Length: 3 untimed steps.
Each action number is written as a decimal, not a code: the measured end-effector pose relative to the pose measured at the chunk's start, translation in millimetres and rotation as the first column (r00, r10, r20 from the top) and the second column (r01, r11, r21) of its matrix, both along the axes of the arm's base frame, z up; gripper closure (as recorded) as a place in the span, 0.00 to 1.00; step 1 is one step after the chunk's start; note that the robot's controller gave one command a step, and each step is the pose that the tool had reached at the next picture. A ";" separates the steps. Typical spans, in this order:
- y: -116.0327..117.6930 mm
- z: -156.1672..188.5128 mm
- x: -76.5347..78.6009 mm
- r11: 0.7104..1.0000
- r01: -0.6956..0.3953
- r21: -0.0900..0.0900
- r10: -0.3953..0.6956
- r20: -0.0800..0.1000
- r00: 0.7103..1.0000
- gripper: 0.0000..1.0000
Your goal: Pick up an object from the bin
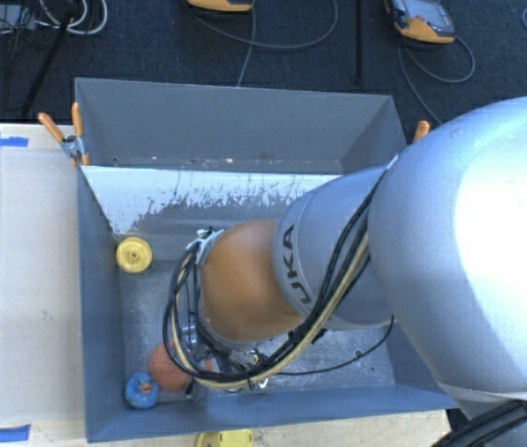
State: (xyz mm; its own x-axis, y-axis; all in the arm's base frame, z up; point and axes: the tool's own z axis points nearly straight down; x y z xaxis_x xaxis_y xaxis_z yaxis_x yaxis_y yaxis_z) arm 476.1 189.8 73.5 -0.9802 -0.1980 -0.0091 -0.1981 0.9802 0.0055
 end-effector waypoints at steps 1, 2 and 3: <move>-0.4 4.4 -1.2 1.000 0.000 -0.002 0.000 -0.004 1.000 1.00; -1.7 23.3 -3.1 1.000 0.001 -0.007 -0.001 -0.012 1.000 1.00; -1.8 41.5 -2.9 1.000 0.002 -0.009 -0.002 -0.013 1.000 1.00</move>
Offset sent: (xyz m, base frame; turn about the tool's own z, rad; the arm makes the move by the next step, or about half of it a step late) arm -0.0001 0.0000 0.0277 0.0000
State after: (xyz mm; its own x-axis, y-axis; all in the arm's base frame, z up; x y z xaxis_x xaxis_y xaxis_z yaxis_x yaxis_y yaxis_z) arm 473.2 188.0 115.0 -0.9806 -0.1959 0.0052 -0.1959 0.9806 -0.0004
